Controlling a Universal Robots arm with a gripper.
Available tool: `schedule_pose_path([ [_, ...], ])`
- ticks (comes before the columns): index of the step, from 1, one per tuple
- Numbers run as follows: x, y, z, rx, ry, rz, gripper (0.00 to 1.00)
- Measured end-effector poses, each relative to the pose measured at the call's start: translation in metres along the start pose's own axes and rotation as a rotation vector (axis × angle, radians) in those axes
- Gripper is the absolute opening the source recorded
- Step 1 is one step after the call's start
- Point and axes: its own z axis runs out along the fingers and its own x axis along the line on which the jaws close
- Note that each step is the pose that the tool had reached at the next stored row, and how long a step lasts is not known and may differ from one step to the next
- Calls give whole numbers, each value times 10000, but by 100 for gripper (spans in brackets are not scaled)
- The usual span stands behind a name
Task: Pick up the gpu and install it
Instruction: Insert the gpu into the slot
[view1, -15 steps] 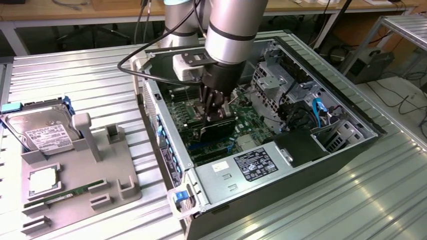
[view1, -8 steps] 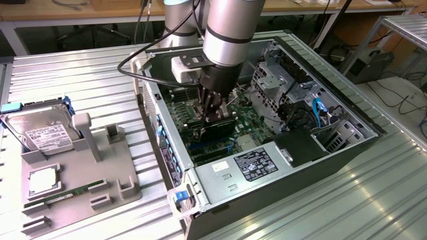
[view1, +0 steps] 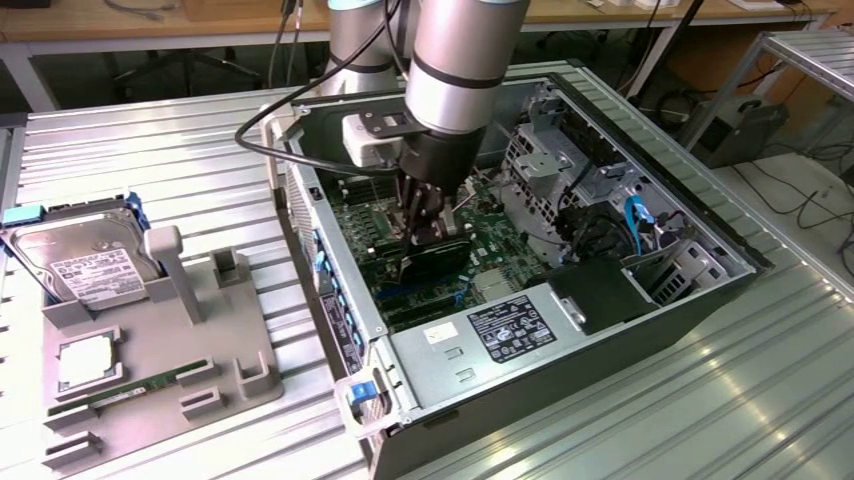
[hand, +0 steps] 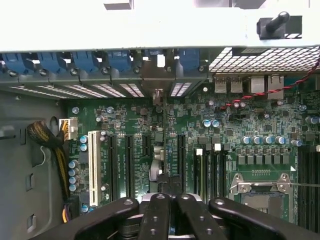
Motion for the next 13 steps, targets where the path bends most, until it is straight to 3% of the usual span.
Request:
schedule_pose_path([
  [13,-1,-2,39,1,5,0,11],
])
